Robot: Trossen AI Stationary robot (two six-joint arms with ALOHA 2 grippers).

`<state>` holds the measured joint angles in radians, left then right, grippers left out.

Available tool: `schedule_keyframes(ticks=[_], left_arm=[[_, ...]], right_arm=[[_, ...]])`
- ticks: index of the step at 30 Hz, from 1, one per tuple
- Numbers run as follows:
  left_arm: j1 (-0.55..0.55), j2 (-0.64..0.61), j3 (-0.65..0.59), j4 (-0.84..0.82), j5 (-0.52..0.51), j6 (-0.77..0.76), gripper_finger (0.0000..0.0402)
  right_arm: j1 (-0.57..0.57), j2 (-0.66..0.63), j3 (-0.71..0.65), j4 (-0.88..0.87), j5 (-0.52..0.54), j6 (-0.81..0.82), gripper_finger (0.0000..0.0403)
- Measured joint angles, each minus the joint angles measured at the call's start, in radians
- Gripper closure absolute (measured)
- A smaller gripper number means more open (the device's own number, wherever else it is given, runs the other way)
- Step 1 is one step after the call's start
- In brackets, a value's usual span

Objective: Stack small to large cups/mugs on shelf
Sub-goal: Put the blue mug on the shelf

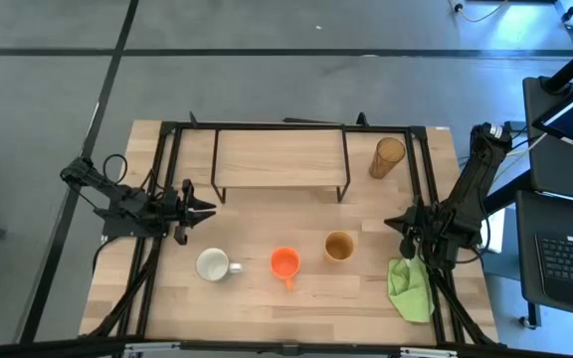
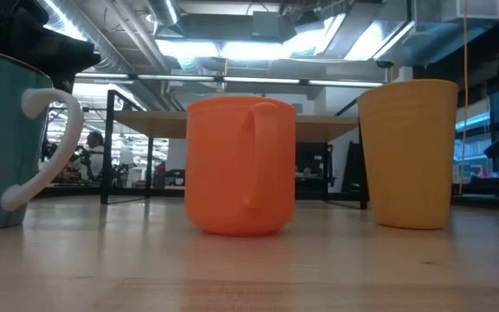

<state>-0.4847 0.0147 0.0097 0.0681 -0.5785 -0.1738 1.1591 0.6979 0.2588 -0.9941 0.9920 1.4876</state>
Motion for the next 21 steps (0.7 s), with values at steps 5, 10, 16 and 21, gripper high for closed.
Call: schedule_keyframes(ticks=[5,10,16,21], left_arm=[[0.0,0.0,0.0,0.0,0.0,0.0,0.0319],[0.0,0.0,0.0,0.0,0.0,0.0,0.0319],[0.0,0.0,0.0,0.001,-0.003,0.002,0.0319],[0.001,0.0,0.0,0.152,0.002,-0.163,0.0319]], right_arm=[[0.0,0.0,0.0,0.001,0.0,0.0,0.0386],[0.0,0.0,0.0,0.001,0.0,0.0,0.0386],[0.0,0.0,0.0,0.001,0.0,0.0,0.0386],[0.0,0.0,0.0,0.001,-0.001,0.0,0.0386]])
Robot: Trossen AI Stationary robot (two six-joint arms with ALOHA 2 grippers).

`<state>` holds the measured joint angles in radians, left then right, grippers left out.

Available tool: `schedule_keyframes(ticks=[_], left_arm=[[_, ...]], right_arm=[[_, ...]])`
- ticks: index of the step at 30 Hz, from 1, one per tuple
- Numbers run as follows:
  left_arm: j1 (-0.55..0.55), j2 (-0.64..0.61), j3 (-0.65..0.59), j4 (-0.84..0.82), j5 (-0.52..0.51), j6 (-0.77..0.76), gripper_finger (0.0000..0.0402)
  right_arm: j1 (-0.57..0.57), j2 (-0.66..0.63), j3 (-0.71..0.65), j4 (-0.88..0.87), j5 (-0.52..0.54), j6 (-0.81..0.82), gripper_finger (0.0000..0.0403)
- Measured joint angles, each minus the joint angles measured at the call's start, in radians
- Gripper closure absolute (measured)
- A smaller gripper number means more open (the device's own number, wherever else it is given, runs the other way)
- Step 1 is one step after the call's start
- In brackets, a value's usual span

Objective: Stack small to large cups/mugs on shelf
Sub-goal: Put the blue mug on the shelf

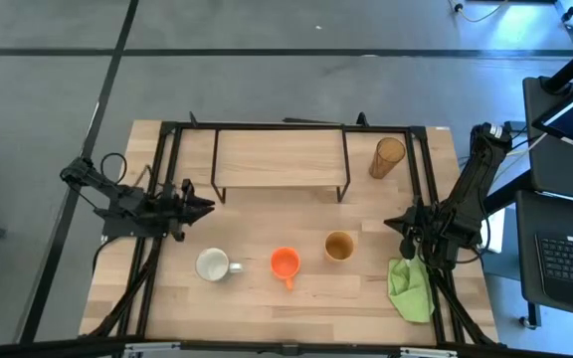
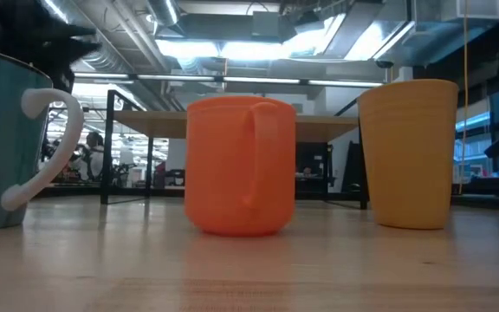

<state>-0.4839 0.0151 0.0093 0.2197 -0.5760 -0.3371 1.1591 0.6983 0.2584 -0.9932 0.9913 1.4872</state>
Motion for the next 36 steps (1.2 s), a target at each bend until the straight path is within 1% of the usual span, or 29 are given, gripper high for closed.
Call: schedule_keyframes(ticks=[1,3,6,8,10,12,13,15,17,22,27,31,32,34,36], left_arm=[[0.0,0.0,0.0,0.074,0.047,-0.009,0.0319],[0.0,0.0,0.0,0.242,0.223,0.037,0.0319],[0.0,0.0,0.0,0.53,0.608,0.199,0.0319],[-0.001,-0.002,0.002,0.66,0.831,0.287,0.0319],[0.0,-0.004,0.0,0.764,1.017,0.349,0.0319],[-0.002,-0.006,0.001,0.833,1.176,0.333,0.0319],[-0.001,-0.006,0.001,0.853,1.244,0.314,0.0319],[-0.002,-0.006,0.001,0.869,1.345,0.295,0.0319],[-0.001,-0.005,0.0,0.841,1.385,0.294,0.0319],[-0.001,-0.005,0.0,0.843,1.344,0.302,0.0319],[-0.001,-0.005,0.0,0.843,1.345,0.302,0.0319],[-0.001,-0.005,0.0,0.843,1.351,0.284,0.0319],[0.0,-0.005,0.0,0.843,1.378,0.265,0.0319],[-0.001,-0.005,0.0,0.843,1.479,0.24,0.0319],[-0.001,-0.005,0.0,0.843,1.55,0.235,0.0319]], right_arm=[[0.0,0.0,0.0,0.0,0.0,0.0,0.0386],[0.0,0.0,0.0,0.0,0.0,0.0,0.0386],[0.0,0.0,0.0,0.0,0.0,0.0,0.0386],[0.0,0.0,0.0,0.0,0.0,0.0,0.0386],[0.0,0.0,0.0,0.0,0.0,0.0,0.0386],[0.0,0.0,0.0,0.0,0.0,0.0,0.0386],[0.0,0.0,0.0,0.0,0.0,0.0,0.0386],[0.0,0.0,0.0,0.0,0.0,0.0,0.0386],[0.0,0.0,0.0,0.001,-0.008,0.0,0.0386],[0.0,0.0,0.0,0.001,-0.036,0.0,0.0386],[0.0,0.0,0.0,0.001,-0.075,0.0,0.0386],[0.0,0.0,0.0,0.001,-0.08,0.0,0.0386],[0.0,0.0,0.0,0.001,-0.08,0.0,0.0386],[0.0,0.0,0.0,0.001,-0.08,0.0,0.0386],[0.0,0.0,0.0,0.001,-0.08,0.0,0.0386]])
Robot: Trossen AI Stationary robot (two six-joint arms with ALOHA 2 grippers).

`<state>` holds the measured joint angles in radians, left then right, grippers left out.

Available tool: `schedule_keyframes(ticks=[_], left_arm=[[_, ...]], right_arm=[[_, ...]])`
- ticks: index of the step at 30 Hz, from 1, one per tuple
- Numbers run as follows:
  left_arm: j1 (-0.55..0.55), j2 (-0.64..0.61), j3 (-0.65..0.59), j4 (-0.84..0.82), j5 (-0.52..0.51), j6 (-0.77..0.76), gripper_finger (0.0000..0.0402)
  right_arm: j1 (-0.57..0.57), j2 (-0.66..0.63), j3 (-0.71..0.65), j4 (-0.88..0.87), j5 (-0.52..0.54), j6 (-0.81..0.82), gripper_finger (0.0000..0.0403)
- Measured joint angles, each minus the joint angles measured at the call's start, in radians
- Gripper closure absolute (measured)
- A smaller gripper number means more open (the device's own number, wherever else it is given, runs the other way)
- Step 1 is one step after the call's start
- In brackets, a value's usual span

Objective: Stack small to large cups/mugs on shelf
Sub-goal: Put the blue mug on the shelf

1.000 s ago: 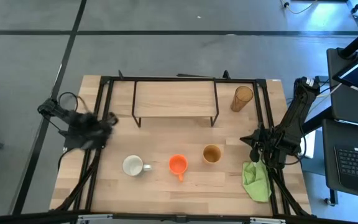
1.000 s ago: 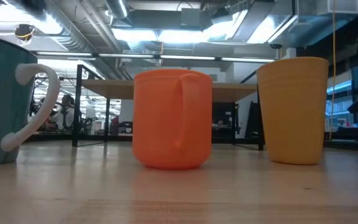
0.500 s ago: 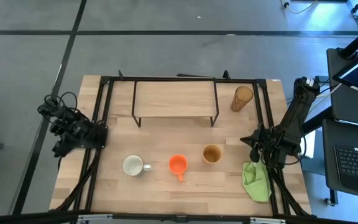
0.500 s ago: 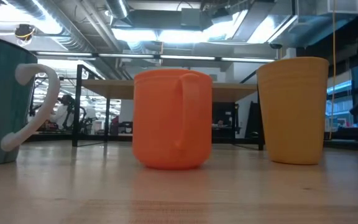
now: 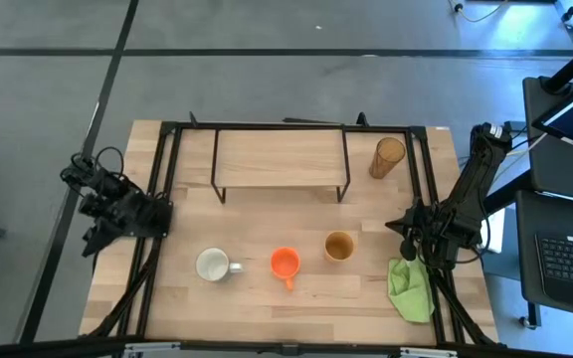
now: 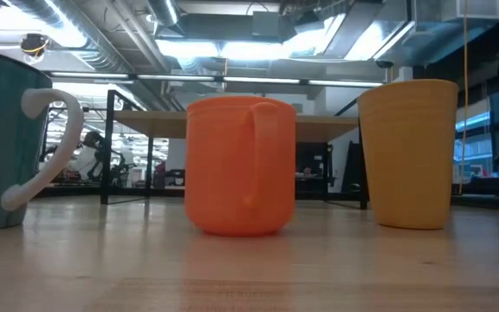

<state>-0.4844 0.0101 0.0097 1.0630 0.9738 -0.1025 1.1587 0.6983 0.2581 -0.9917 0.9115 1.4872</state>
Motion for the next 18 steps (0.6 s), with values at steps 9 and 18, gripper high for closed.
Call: schedule_keyframes(ticks=[9,18], left_arm=[[0.002,0.0,0.0,-0.015,0.271,-0.037,0.0319],[0.002,0.0,0.0,-0.006,0.077,-0.071,0.0319]], right_arm=[[0.0,0.0,0.0,0.0,0.0,0.0,0.0386],[0.0,0.0,0.0,0.0,0.0,0.0,0.0386]])
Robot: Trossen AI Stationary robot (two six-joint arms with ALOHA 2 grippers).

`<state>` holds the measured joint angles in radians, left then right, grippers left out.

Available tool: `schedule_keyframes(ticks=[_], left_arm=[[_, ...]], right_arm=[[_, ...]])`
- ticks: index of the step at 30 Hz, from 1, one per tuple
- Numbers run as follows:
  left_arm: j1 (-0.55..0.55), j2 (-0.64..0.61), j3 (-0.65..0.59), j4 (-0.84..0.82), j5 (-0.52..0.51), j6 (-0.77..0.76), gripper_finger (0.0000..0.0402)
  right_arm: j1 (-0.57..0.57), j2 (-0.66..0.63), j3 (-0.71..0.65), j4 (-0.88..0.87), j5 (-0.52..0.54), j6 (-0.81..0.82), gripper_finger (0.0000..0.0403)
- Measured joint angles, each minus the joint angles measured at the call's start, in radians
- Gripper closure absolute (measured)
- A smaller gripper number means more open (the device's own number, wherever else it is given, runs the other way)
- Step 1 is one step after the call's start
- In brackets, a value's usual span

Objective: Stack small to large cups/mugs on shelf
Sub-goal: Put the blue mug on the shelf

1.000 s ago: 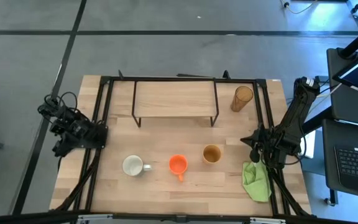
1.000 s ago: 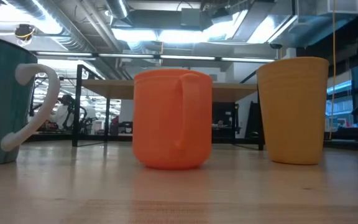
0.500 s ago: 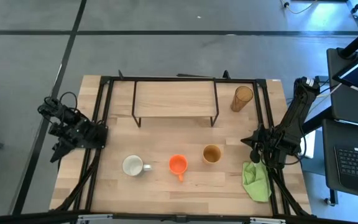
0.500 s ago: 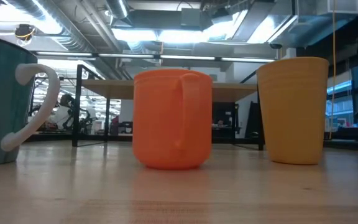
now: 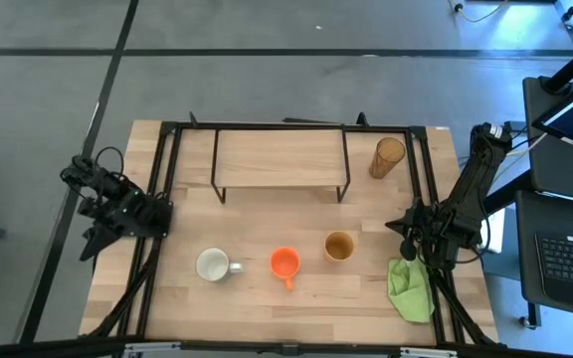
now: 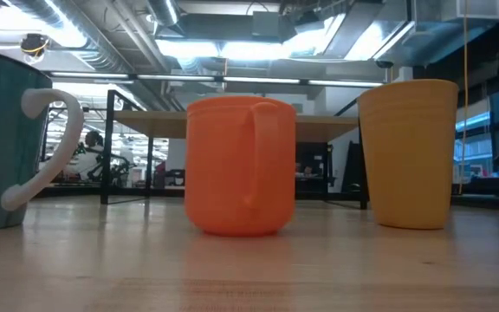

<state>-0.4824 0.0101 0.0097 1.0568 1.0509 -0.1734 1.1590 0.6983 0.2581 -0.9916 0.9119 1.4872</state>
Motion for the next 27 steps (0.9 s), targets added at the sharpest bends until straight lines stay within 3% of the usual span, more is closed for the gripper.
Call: schedule_keyframes(ticks=[10,13,20,23,27], left_arm=[[0.0,0.0,0.0,-0.001,-0.084,-0.009,0.0319],[0.001,0.0,0.0,-0.037,-0.235,-0.024,0.0319],[0.002,0.0,0.0,-0.069,-0.638,0.105,0.0319],[0.002,0.0,0.0,-0.07,-0.701,0.139,0.0319],[0.002,0.0,0.0,-0.069,-0.683,0.127,0.0319]], right_arm=[[0.0,0.0,0.0,0.0,0.0,0.0,0.0386],[0.0,0.0,0.0,0.0,0.0,0.0,0.0386],[0.0,0.0,0.0,0.0,0.0,0.0,0.0386],[0.0,0.0,0.0,0.0,0.0,0.0,0.0386],[0.0,0.0,0.0,0.0,0.0,0.0,0.0386]])
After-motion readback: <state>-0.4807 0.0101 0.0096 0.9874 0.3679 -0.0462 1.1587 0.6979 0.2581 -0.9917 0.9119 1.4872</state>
